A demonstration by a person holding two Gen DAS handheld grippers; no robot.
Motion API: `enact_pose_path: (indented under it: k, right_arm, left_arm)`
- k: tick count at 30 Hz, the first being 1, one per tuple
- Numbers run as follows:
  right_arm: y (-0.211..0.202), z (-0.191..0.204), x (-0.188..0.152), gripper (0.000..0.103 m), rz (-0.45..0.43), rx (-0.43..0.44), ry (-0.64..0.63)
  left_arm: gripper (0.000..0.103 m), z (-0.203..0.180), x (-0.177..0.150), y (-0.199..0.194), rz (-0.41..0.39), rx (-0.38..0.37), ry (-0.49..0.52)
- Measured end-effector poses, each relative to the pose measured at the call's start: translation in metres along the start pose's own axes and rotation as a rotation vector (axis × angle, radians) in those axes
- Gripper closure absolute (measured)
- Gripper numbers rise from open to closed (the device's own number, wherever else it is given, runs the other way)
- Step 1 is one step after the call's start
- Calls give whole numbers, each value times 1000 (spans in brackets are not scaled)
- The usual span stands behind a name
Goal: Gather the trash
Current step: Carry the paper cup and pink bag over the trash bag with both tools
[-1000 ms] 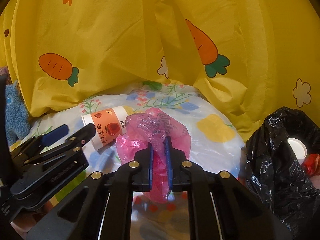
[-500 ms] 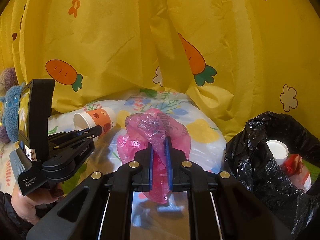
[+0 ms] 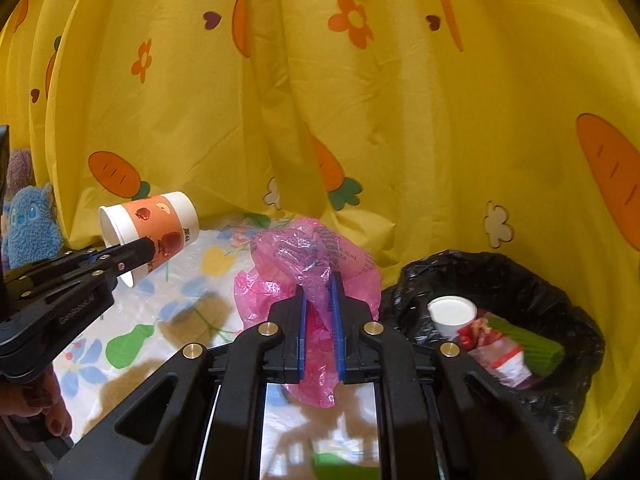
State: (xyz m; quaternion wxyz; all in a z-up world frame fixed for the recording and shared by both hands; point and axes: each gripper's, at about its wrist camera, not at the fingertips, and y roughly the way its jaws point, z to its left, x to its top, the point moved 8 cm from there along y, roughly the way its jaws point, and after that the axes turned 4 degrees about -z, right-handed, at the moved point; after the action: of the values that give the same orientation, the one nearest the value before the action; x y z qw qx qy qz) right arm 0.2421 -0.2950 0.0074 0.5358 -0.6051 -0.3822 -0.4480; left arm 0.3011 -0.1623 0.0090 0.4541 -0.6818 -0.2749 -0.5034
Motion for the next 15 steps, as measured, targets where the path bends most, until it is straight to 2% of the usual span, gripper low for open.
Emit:
enact_pose_path:
  k: [4,8,15]
  right_arm:
    - [-12,-43,8,91,-39,-119,0]
    - [-6,-90,4,91,-19,-228,19]
    - [12,-131,-11,91,14,-327,35]
  left_arm:
    - [101,-50,11,-2,-24,-91,32]
    - [101,-95,15,12,-22,-174,50]
    - [101,-159,14,61,27,-337,46]
